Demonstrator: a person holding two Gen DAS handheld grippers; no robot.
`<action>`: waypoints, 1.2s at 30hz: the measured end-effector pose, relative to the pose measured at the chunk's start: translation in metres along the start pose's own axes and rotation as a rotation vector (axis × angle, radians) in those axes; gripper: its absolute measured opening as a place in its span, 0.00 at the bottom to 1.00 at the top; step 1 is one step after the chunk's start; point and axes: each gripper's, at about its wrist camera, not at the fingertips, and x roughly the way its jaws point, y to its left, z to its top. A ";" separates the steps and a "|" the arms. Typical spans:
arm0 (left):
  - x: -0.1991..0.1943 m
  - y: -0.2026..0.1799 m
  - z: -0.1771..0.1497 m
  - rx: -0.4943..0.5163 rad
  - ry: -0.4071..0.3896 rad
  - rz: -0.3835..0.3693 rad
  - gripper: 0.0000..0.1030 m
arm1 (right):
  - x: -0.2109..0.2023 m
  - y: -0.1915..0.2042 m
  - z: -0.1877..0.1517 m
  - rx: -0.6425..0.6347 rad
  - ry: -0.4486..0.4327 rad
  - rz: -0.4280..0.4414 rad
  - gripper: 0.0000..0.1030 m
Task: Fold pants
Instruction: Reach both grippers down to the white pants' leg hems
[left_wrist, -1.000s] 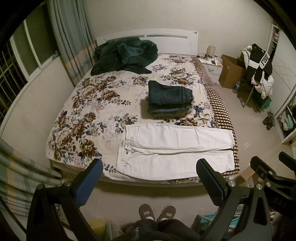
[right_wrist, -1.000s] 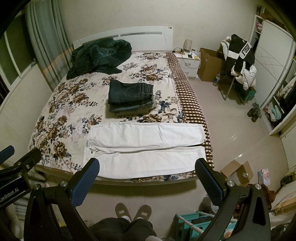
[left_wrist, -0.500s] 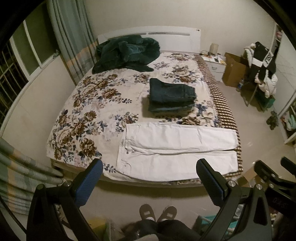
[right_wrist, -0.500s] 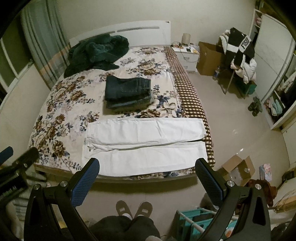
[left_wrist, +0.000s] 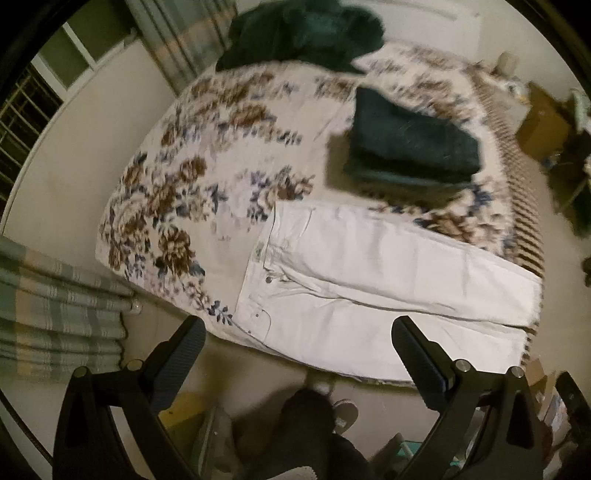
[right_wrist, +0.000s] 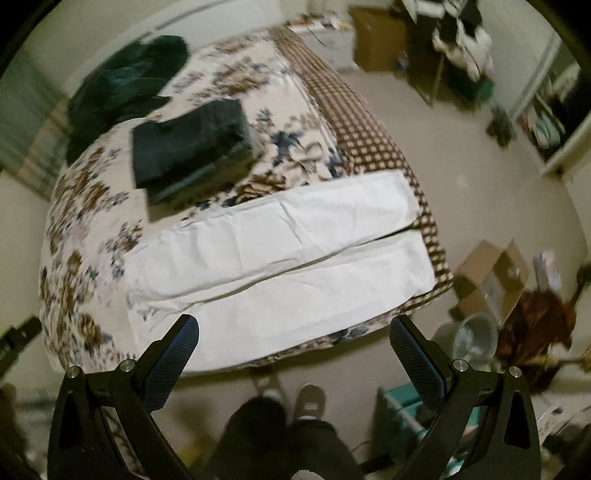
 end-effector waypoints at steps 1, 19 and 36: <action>0.018 -0.002 0.010 -0.016 0.036 -0.001 1.00 | 0.022 -0.003 0.013 0.026 0.014 -0.006 1.00; 0.355 -0.036 0.184 -0.318 0.449 0.087 1.00 | 0.382 -0.023 0.185 0.441 0.271 -0.193 1.00; 0.435 -0.031 0.194 -0.452 0.486 0.049 0.23 | 0.492 -0.057 0.225 0.592 0.320 -0.256 0.38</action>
